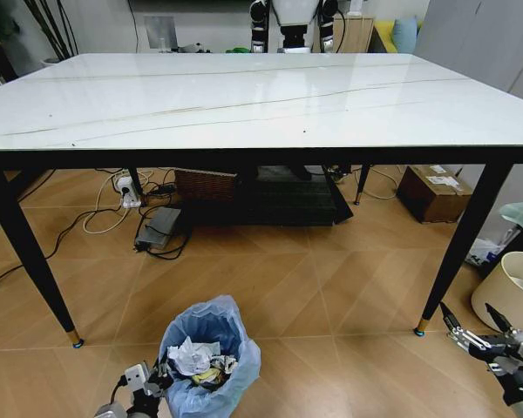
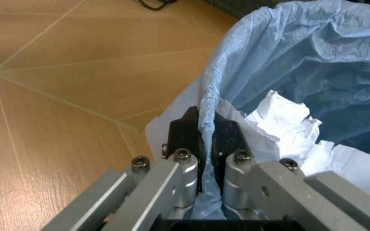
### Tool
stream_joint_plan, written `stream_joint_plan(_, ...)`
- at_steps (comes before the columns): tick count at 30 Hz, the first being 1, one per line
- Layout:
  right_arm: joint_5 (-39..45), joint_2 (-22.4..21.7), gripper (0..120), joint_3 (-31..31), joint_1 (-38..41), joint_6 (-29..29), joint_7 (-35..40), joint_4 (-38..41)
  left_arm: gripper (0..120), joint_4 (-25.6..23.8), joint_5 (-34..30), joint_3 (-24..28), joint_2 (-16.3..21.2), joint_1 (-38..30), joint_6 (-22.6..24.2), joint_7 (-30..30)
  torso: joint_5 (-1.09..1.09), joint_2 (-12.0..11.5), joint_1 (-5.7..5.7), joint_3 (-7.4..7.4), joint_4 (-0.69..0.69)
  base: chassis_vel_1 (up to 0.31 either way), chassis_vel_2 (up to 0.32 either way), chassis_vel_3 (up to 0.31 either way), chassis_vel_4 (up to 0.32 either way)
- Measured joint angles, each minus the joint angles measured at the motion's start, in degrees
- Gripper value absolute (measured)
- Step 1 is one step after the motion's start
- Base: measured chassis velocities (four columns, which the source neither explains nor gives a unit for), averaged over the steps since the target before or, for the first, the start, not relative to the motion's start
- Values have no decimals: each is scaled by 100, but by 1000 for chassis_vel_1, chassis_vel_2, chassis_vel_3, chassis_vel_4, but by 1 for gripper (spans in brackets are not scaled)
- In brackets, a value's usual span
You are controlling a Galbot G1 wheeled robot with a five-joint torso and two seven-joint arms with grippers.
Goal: Pick up the trash bin and place the trash from the table into it.
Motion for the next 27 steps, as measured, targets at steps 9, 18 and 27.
stream_joint_plan(9, 0, 0, 100, 1, 0, 0, 0, 0, 0, 72, -22, 34, 3, -39, 67, -66, 0, 23, 4, 16, 0, 0, 0, 0, 0)
stream_joint_plan(18, 0, 0, 100, 0, 0, 0, 0, 0, 0, 108, 8, 46, -4, -80, 52, -58, 0, 33, 7, 25, 0, 0, 0, 0, 0)
stream_joint_plan(27, 0, 0, 100, 0, 0, 0, 0, 0, 22, 106, 7, 46, -14, -105, 19, -26, 0, 42, 9, 31, 0, 0, 0, 0, 0)
